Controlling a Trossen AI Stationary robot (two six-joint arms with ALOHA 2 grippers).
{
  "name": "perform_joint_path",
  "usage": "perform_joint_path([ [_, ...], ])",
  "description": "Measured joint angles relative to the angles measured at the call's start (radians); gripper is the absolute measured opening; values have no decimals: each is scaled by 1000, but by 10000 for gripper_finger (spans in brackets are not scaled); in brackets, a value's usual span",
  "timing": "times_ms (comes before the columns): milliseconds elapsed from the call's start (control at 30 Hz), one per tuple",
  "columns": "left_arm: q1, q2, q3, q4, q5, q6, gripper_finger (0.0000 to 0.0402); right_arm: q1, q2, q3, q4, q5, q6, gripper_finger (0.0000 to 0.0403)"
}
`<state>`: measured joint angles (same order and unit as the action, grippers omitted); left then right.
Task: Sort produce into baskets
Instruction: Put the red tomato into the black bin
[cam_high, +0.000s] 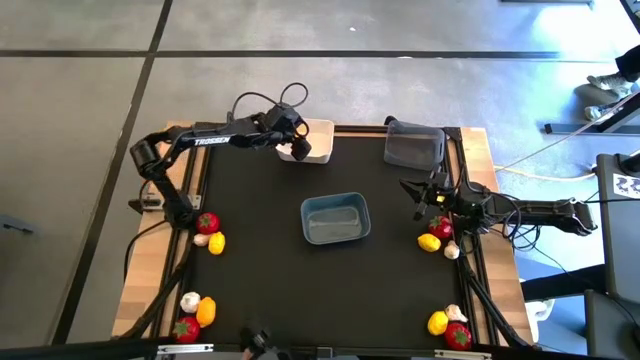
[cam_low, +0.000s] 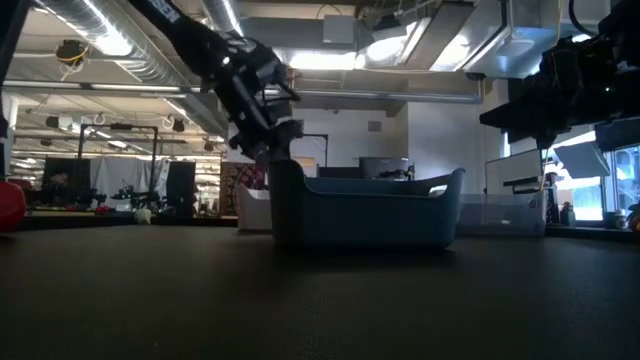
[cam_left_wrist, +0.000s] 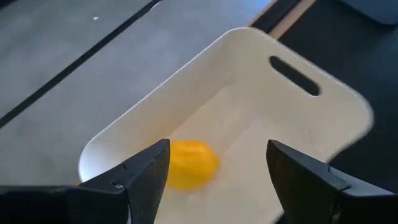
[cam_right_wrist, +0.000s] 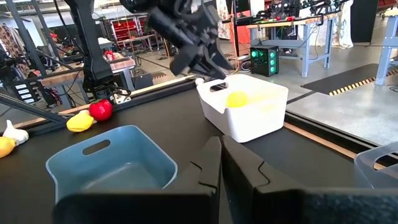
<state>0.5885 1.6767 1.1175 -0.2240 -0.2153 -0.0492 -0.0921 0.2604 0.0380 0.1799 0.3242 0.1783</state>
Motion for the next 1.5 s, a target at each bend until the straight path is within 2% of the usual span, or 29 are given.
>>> perform_joint_path([
  [300, -135, -117, 0, -112, -2, -18, 263, 0, 0, 0, 2, -8, 24, 17],
  [500, -289, -134, -1, -167, -1, -70, 263, 0, 0, 0, -6, -55, 8, 17],
  [633, -408, -133, -54, -130, -2, -126, 263, 0, 0, 0, -18, -74, 12, 17],
  [733, -484, -133, -90, -73, -6, -148, 263, 0, 0, 0, -28, -74, 23, 17],
  [933, -605, -133, -161, 63, -100, -179, 263, 0, 0, 0, -27, -103, 23, 17],
  [1033, -649, -133, -200, 141, -109, -165, 263, 0, 0, 6, -39, -108, 28, 17],
  [1333, -741, -138, -380, 532, -111, -133, 263, 0, 0, 183, -332, -103, 40, 17],
  [1500, -750, -139, -408, 583, -110, -136, 263, 0, 27, 294, -530, -137, 80, 17],
])
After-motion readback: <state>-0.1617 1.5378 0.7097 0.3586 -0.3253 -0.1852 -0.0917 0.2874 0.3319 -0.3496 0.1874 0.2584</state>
